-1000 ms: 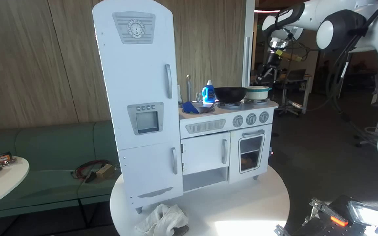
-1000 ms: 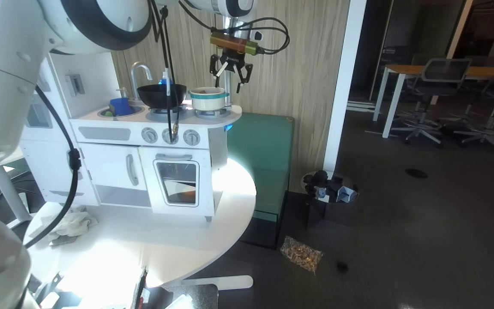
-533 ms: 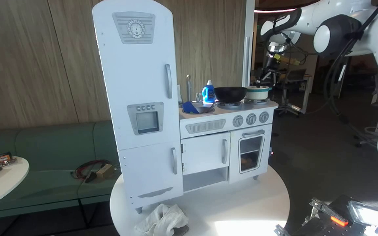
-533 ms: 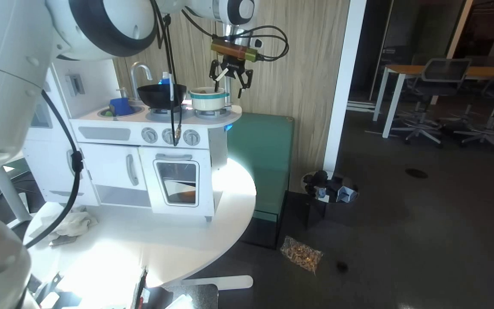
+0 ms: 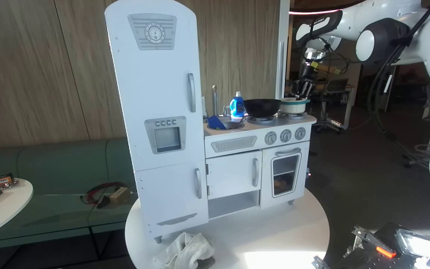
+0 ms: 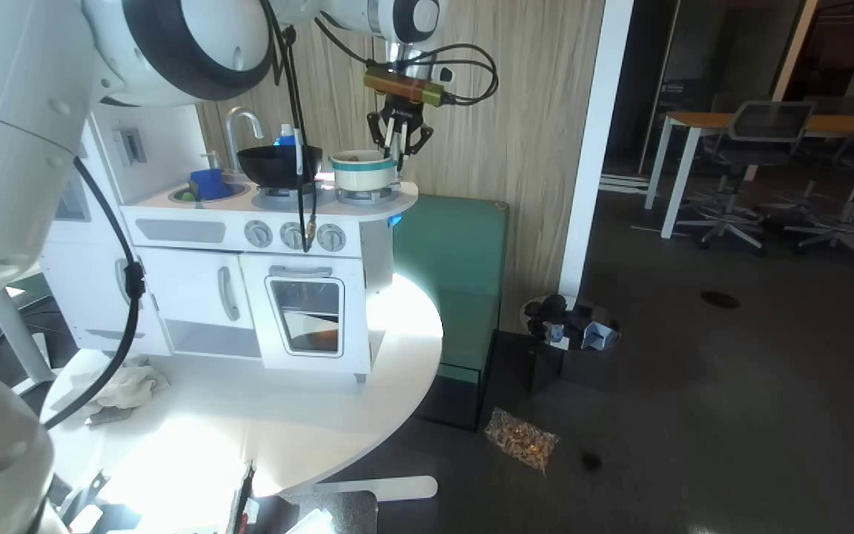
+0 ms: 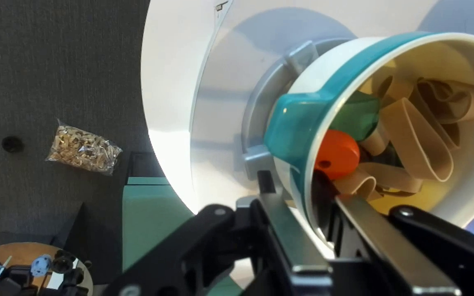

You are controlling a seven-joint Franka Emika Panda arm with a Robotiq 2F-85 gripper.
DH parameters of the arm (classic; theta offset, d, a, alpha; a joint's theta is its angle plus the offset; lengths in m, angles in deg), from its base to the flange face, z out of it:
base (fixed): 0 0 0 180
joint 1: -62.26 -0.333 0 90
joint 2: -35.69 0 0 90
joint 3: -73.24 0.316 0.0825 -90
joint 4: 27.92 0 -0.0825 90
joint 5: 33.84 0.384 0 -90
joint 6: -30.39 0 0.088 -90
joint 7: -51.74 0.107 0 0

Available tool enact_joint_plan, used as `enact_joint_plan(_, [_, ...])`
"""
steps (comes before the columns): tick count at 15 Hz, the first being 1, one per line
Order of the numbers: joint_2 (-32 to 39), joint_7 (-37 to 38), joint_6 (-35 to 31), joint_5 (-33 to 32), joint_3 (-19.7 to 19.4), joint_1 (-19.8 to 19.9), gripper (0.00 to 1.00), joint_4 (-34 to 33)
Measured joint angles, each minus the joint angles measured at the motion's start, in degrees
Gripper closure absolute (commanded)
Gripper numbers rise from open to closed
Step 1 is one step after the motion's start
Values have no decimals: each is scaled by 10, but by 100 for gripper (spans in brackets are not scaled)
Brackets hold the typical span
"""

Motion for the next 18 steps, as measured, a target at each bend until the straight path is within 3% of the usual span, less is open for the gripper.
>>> enact_joint_plan(11, [-6,62,28,-29,-7,-3,97,-14])
enact_joint_plan(18, [-50,96,29,-192,-25,-59,97,-15])
